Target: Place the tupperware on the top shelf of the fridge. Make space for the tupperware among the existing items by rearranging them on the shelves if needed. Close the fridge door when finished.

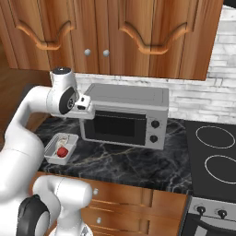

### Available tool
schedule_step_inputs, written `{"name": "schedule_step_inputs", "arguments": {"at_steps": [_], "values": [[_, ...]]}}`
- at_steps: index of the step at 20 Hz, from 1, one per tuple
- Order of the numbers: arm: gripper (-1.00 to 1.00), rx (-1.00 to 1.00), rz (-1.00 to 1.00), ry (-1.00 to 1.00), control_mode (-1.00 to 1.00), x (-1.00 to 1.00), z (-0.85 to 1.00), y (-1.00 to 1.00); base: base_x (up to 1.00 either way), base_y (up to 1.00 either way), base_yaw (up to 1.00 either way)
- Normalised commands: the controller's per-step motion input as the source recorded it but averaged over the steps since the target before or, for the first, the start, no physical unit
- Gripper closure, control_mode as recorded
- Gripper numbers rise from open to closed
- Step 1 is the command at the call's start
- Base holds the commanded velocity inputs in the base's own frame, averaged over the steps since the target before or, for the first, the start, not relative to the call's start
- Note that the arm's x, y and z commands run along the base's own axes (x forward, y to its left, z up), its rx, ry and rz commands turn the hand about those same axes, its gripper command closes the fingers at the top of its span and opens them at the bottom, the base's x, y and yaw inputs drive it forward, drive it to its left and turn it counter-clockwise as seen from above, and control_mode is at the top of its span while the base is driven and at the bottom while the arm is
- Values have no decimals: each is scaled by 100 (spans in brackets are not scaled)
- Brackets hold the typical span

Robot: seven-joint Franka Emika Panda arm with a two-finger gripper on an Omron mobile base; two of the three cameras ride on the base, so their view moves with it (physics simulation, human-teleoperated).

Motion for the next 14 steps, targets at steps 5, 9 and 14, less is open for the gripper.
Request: {"name": "schedule_step_inputs", "arguments": {"at_steps": [5,9,14], "values": [[-100,0,0,0,-100,0,-80,31,0,0,0],[-100,0,0,0,-100,0,-70,31,0,0,0],[-100,0,0,0,-100,0,-54,18,0,0,0]]}}
